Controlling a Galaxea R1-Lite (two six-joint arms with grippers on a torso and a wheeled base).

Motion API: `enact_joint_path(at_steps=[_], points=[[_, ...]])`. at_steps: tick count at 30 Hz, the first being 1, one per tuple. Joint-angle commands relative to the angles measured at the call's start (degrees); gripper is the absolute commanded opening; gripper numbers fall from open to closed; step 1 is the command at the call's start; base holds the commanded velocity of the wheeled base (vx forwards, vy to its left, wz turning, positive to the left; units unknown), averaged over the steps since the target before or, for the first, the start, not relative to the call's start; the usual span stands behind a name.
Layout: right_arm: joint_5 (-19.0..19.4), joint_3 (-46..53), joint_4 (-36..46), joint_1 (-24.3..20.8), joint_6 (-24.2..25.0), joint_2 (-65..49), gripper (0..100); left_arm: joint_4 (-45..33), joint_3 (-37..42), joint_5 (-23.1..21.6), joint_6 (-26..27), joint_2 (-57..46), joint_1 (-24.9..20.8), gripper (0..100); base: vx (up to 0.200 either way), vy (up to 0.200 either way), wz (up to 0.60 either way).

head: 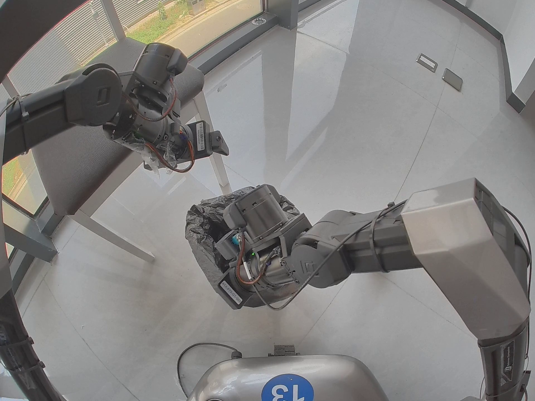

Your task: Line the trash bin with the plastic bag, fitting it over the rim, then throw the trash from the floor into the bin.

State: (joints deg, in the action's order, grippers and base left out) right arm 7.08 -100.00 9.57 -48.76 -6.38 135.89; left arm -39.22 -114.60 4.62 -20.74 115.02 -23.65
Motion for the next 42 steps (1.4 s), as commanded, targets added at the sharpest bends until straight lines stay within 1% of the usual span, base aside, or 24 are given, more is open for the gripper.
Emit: enact_joint_path(at_steps=[1,18,28,29,39,42], points=[[0.04,-0.28,0.27,-1.25,0.05,-0.01,0,0.02,0.01,0.13,-0.01,-0.41,-0.78,100,0.0,0.0,0.0],[0.04,-0.2,0.36,-4.41,0.14,1.22,0,0.46,0.01,0.83,0.17,-0.15,-1.31,100,0.0,0.0,0.0],[0.04,-0.2,0.45,-4.59,0.05,1.4,0,0.55,0.01,0.83,0.08,-0.06,-1.4,100,0.0,0.0,0.0],[-0.05,-0.28,0.45,-4.59,0.31,1.31,100,0.55,0.01,0.83,0.08,-0.06,-1.4,100,0.0,0.0,0.0],[-0.14,-0.37,0.36,-4.06,1.72,-0.54,100,0.37,0.01,1.0,0.08,0.12,-1.4,100,0.0,0.0,0.0],[-1.19,-0.37,0.45,-3.27,2.68,-1.5,100,0.55,0.01,1.0,0.08,0.21,-1.4,100,0.0,0.0,0.0]])
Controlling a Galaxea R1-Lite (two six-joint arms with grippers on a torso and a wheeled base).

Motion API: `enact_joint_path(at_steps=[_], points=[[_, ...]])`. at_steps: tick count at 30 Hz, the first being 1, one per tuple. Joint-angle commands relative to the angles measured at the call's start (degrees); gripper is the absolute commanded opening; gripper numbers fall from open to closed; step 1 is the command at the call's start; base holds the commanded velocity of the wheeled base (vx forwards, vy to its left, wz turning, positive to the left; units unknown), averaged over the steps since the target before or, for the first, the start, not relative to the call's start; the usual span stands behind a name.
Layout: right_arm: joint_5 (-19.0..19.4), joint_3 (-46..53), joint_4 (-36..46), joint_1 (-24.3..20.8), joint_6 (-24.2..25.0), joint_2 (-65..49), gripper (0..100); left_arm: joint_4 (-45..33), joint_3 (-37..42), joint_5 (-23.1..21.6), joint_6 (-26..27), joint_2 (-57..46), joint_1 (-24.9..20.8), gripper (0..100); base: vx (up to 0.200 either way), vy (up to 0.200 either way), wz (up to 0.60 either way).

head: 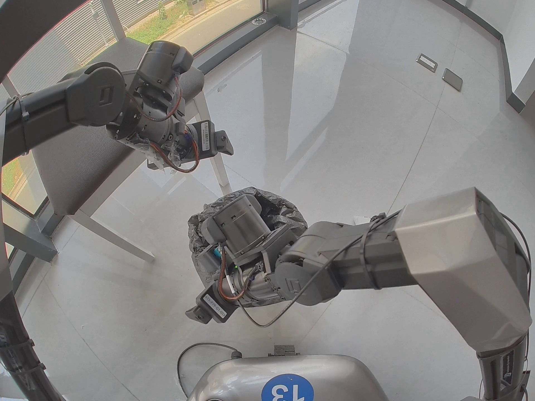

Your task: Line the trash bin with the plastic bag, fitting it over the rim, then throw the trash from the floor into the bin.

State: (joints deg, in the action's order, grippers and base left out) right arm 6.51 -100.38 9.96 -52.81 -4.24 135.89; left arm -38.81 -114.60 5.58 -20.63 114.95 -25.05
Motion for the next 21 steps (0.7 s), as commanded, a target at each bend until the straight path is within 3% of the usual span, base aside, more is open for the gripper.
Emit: enact_joint_path(at_steps=[1,7,14,21], points=[[-2.03,0.01,0.06,1.39,1.43,-2.03,100,0.23,0.01,0.04,0.06,0.28,0.0,100,0.0,0.0,0.0],[-3.52,2.29,1.2,4.73,1.87,-5.72,100,3.39,0.01,3.38,1.11,0.28,-0.09,100,0.0,0.0,0.0],[-7.48,11.87,2.34,9.66,-0.06,-14.25,100,14.03,0.01,6.55,6.39,-1.21,-0.79,100,0.0,0.0,0.0],[-11.34,22.24,1.91,15.28,-3.14,-21.98,100,31.7,15.11,6.99,13.42,-3.94,-0.7,100,0.0,0.0,0.0]])
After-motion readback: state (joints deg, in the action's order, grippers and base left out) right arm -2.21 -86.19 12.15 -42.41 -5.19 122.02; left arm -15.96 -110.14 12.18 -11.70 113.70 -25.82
